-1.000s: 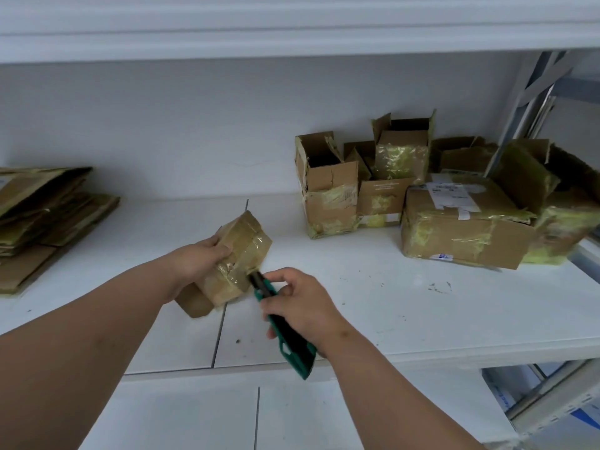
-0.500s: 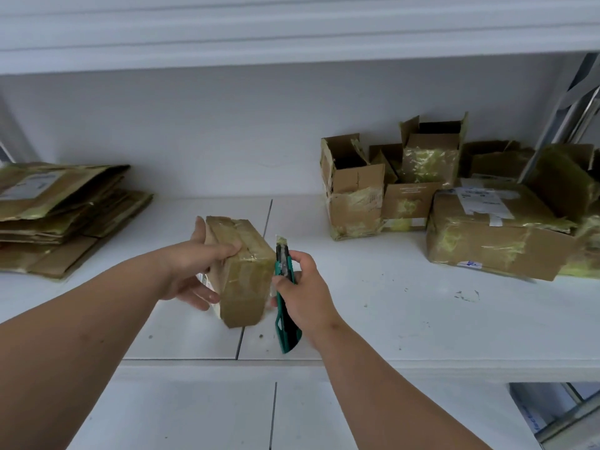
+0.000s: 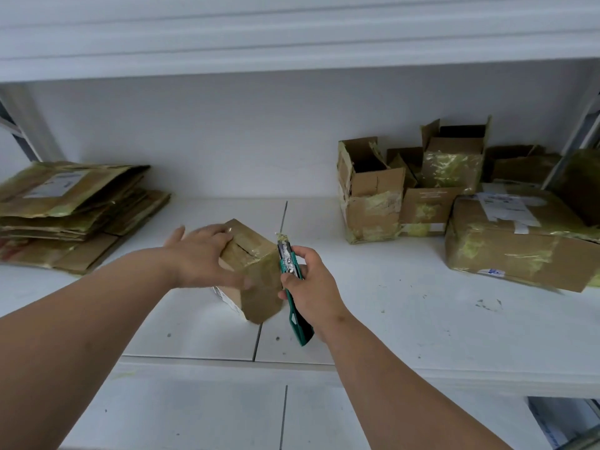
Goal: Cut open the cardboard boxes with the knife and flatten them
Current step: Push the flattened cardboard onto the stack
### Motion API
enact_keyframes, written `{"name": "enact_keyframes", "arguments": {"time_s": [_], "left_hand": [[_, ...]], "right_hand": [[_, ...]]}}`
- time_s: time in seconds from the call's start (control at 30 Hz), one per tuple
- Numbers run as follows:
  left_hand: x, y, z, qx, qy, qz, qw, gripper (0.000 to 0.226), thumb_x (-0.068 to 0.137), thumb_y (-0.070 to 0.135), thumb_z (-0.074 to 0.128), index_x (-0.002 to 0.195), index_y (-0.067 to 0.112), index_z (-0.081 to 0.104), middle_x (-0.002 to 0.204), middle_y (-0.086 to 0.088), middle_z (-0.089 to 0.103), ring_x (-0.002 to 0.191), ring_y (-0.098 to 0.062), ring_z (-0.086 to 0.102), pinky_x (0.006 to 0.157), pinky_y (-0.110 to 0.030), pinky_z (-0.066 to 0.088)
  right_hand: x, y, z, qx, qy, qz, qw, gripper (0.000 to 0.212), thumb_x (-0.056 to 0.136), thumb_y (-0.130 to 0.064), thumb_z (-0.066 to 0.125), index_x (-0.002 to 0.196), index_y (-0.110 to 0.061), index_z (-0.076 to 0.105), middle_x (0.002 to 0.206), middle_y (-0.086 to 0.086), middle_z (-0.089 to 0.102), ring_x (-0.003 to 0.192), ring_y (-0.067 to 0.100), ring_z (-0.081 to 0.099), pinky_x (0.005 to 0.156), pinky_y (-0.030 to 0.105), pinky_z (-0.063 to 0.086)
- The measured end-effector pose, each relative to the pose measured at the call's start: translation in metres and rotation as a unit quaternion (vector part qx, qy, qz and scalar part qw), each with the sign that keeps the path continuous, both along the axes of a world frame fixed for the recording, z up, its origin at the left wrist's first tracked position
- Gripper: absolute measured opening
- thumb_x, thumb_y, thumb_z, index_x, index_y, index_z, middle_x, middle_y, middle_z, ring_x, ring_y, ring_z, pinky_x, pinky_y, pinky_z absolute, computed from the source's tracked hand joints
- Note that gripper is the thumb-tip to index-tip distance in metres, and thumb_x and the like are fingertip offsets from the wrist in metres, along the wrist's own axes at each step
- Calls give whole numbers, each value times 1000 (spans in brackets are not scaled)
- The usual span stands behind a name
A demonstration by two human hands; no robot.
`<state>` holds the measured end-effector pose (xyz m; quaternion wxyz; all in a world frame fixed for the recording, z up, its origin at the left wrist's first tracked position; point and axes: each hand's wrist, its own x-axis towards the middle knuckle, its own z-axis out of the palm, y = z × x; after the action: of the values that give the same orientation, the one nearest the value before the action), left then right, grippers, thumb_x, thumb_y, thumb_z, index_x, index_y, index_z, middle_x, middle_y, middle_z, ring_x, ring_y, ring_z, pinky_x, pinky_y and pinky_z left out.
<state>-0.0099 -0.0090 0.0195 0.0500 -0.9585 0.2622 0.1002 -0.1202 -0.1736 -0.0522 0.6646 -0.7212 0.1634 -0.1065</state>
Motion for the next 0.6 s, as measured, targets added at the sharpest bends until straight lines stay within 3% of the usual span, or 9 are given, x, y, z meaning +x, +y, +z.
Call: {"name": "enact_keyframes", "arguments": {"time_s": [0.1,0.23,0.3,0.4,0.47,0.53,0.6], "left_hand": [[4,0,6,9,-42,-31,999,96,71,67,67,149,45,16,151,5,29,138,-22,27,108,-44,22],[6,-2,14,68,-89,-63,992,93,68,80,59,143,64,6,130,6,37,125,-21,34,96,-40,23],[9,-3,14,65,-86,-73,991,94,65,83,61,143,62,13,129,6,35,126,-21,32,99,-40,21],[12,-4,8,9,-69,-104,992,95,60,71,74,140,53,27,142,11,31,137,-19,23,113,-47,11],[13,-7,4,2,-44,-115,992,103,60,67,77,144,50,21,144,13,35,140,-18,23,117,-53,2],[13,-8,2,11,-34,-118,992,106,61,71,74,146,54,14,140,10,37,138,-20,26,117,-51,7],[14,-9,1,-13,-29,-128,991,101,61,70,76,146,52,22,134,8,39,130,-20,33,114,-43,22]], "right_hand": [[1,0,-1,-14,4,2,1000,41,100,-12,54,134,-33,48,99,-3,62,68,9,67,58,13,47],[0,-2,-2,5,9,-3,1000,40,99,-11,56,132,-34,51,95,-5,59,67,13,69,65,21,54],[-1,-2,-2,2,14,0,1000,40,98,-12,57,132,-32,51,94,-4,58,67,15,70,68,24,55],[-3,-3,-3,-8,24,0,1000,41,97,-12,58,133,-31,52,95,-2,59,67,16,70,64,23,54],[-4,-4,-3,-19,29,-5,999,43,96,-11,57,134,-31,52,97,-3,60,65,15,69,60,21,50],[-5,-5,-3,-29,33,-9,999,46,94,-10,56,135,-31,53,100,-3,62,61,12,68,57,19,48],[-8,-7,-3,-34,33,-19,999,45,93,-10,57,132,-32,55,95,-4,64,60,12,67,56,19,48]]}}
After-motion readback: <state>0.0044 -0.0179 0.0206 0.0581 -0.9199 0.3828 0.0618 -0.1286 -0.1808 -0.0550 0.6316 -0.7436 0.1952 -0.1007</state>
